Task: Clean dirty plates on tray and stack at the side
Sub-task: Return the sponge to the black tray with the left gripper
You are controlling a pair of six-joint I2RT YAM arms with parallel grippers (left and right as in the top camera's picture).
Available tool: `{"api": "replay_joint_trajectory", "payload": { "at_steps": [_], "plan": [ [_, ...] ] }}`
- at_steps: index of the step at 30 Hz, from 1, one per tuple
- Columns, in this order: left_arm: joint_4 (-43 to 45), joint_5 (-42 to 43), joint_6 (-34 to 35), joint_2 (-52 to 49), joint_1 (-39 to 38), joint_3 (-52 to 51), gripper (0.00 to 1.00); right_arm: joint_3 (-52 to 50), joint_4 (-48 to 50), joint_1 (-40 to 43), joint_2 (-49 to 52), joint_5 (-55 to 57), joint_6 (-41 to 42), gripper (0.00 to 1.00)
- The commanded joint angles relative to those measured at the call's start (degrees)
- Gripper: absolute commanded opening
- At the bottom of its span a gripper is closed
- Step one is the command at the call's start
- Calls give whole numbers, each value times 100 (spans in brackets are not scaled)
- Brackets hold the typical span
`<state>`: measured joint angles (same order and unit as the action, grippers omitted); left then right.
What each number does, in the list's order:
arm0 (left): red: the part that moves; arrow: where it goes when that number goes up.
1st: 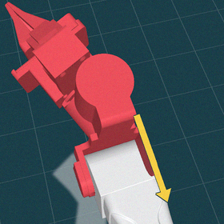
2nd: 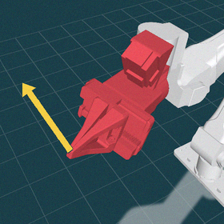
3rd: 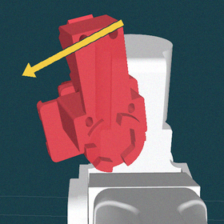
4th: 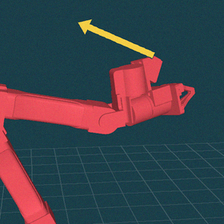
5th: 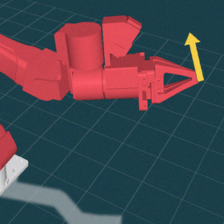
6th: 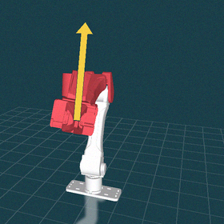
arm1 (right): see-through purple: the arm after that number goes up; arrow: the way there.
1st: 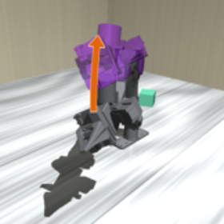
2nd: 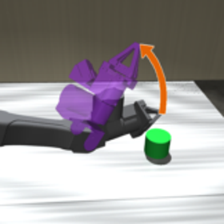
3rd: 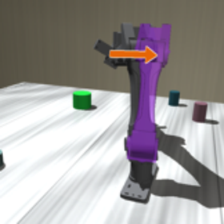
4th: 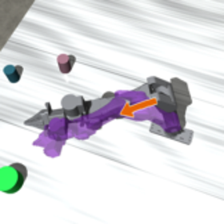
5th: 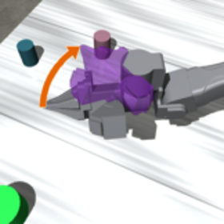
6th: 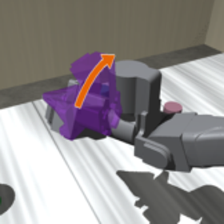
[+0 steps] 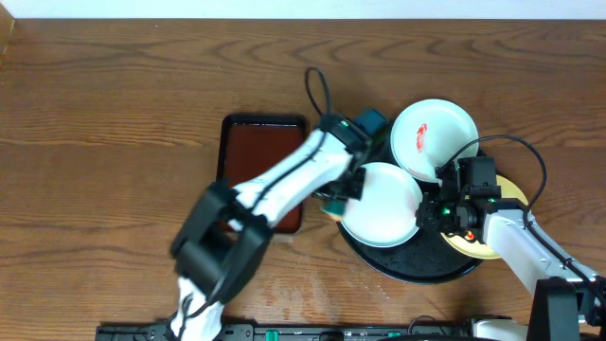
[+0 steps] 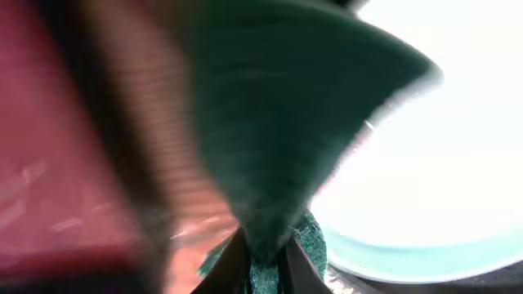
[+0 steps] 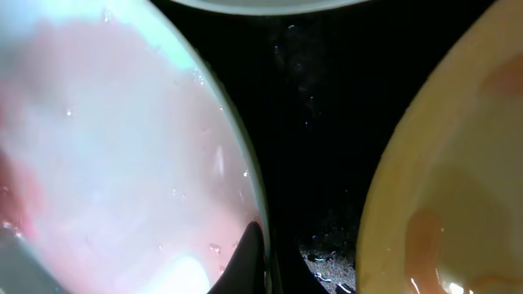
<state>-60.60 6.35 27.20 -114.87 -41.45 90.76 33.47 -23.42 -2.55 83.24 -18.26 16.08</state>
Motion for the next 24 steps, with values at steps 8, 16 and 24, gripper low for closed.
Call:
{"api": "replay_joint_trajectory", "payload": {
  "at_steps": [8,16,24],
  "plan": [
    [-166,-577,-243,1102,1373,-146,8,-55,50,-57,96,125,-350,9],
    [645,-575,-315,1071,1829,-1351,8,181,-304,-57,-175,42,-348,1],
    [573,-529,-315,1305,1836,-1296,36,717,-1185,-323,-1589,1480,-345,1]
  ]
}}
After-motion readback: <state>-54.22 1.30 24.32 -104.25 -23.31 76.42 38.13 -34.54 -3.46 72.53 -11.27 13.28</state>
